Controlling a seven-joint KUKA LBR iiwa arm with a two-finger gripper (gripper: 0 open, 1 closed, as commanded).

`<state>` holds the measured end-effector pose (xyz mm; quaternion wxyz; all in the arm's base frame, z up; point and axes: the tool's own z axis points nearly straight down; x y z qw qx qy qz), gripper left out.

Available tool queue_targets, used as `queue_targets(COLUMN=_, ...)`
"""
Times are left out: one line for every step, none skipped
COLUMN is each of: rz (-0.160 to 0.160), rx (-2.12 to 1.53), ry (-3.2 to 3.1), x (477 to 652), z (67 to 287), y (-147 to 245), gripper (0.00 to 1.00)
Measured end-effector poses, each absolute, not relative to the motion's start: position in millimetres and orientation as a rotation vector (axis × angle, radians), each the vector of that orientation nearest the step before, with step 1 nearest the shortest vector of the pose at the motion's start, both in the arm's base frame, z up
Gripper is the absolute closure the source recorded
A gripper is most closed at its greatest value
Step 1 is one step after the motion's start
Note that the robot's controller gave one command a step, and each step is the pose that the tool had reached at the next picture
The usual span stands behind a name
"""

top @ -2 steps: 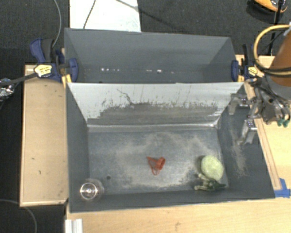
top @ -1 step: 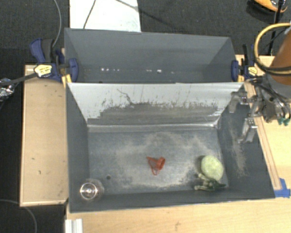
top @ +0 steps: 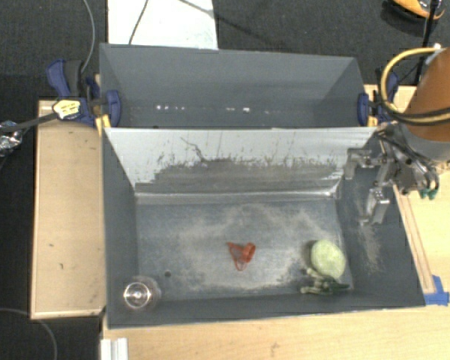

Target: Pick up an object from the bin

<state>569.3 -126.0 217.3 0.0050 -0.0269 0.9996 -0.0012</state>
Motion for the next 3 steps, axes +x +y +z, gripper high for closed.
queue_targets(rz=-0.003, rx=-0.384, ry=3.112, x=571.1, z=175, y=-128, gripper=0.00)
queue_targets(rz=-0.008, rx=-0.577, ry=3.075, x=557.7, z=126, y=-128, gripper=0.00)
queue_targets(rz=-0.005, rx=-0.847, ry=3.017, x=562.8, z=89, y=-137, gripper=0.00)
